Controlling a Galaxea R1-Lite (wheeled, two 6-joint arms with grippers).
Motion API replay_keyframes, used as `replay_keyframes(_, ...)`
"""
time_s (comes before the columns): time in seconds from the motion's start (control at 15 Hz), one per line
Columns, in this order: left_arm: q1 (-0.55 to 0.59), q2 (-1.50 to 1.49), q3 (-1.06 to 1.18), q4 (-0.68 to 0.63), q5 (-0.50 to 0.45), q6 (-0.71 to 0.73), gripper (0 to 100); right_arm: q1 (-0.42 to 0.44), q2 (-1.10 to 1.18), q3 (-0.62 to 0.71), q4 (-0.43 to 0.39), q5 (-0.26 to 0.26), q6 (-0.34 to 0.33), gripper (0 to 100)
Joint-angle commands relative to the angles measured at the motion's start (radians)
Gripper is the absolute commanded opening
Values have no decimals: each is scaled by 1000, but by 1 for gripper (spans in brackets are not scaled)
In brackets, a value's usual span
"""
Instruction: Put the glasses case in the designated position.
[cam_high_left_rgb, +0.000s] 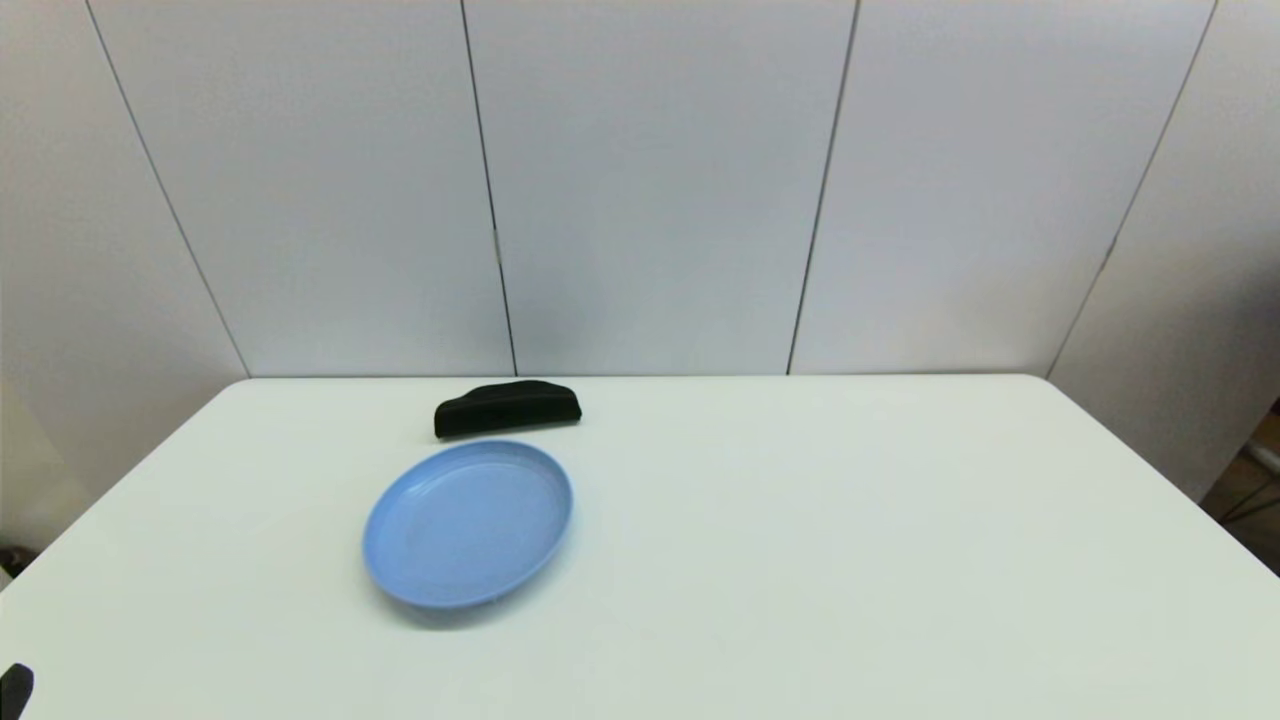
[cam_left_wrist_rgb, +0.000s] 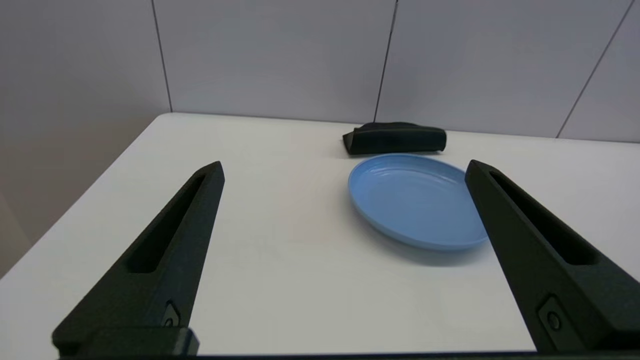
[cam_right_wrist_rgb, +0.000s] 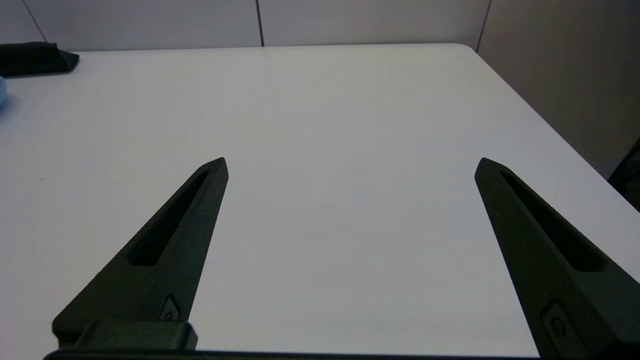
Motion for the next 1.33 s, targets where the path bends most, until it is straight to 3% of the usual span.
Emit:
replay_keyframes(0.07, 1, -179, 132, 0, 4, -4, 100, 1, 0, 0, 0, -1, 0, 100)
replay_keyframes(0.33, 1, -197, 144, 188, 69, 22, 100, 1, 0, 0, 0, -1, 0, 100)
replay_keyframes(1.33, 1, -197, 146, 175, 81, 11, 100, 1, 0, 0, 0, 1, 0, 100)
